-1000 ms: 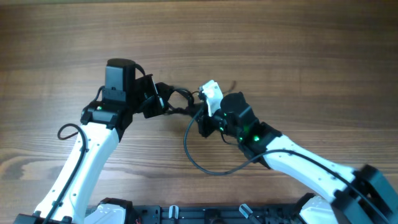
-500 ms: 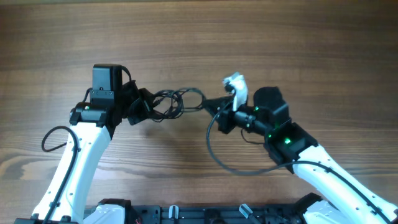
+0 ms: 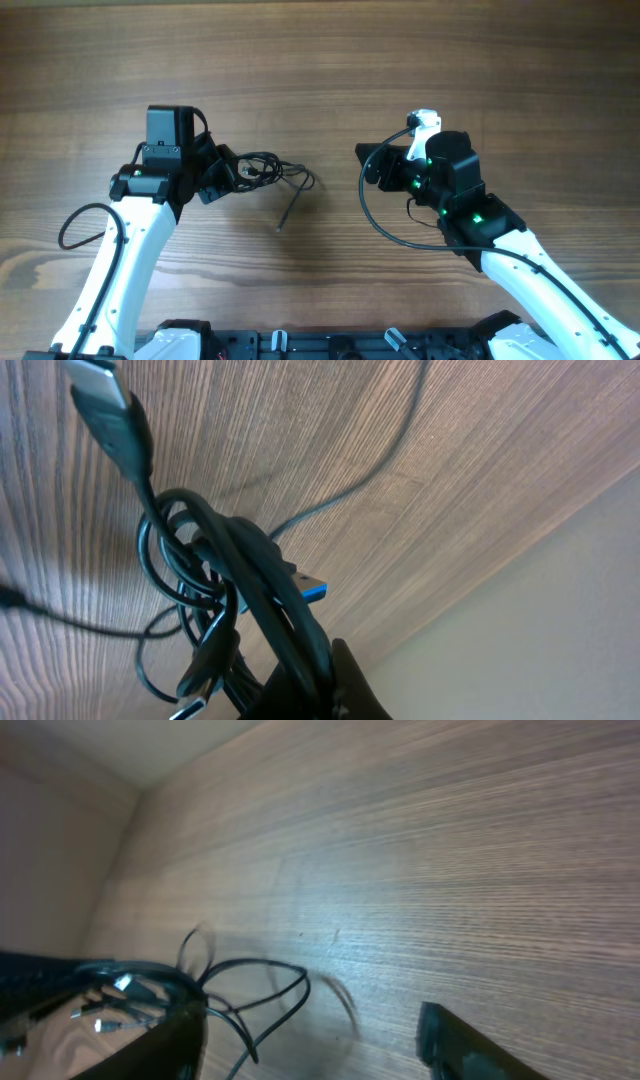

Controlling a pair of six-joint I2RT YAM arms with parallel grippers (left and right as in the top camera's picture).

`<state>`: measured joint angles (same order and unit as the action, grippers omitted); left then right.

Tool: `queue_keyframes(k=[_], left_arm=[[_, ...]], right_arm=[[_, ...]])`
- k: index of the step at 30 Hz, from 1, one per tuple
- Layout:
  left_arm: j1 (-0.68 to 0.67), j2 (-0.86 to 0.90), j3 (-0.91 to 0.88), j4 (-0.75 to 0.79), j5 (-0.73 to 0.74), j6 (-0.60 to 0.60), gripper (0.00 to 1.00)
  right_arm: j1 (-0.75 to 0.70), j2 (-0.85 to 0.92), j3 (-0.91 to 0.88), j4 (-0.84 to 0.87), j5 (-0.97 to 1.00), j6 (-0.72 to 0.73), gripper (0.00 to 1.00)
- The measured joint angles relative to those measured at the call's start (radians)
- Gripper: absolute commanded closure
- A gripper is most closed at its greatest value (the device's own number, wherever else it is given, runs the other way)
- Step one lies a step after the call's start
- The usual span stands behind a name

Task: Untangle cables
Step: 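Return the right gripper to the bundle and grasp another strand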

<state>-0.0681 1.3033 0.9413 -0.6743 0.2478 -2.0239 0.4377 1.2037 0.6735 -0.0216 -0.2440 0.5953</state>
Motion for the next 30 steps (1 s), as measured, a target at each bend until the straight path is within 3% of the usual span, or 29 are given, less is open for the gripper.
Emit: queue_keyframes(k=[6,13,18,20,24,30], left_arm=[[-0.023,0.0,0.0,0.012,-0.007,0.0,0.96],[-0.049,0.0,0.0,0.071,0.045,0.0,0.96],[-0.05,0.0,0.0,0.072,0.124,0.0,0.96],[-0.05,0.0,0.0,0.072,0.162,0.0,0.96],[-0.05,0.0,0.0,0.072,0.216,0.0,0.96],[-0.051,0.0,0.0,0.074,0.193,0.0,0.96]], right_arm=[[0.071,0.011,0.0,0.015,-0.067,-0.144,0.0],[0.256,0.188,0.001,0.225,-0.058,-0.391,0.0],[0.272,0.321,0.0,0.32,0.049,-0.504,0.01],[0.272,0.348,0.0,0.349,0.069,-0.525,0.13],[0.272,0.363,0.0,0.368,0.088,-0.553,0.92],[0.273,0.351,0.0,0.338,0.084,-0.455,0.96]])
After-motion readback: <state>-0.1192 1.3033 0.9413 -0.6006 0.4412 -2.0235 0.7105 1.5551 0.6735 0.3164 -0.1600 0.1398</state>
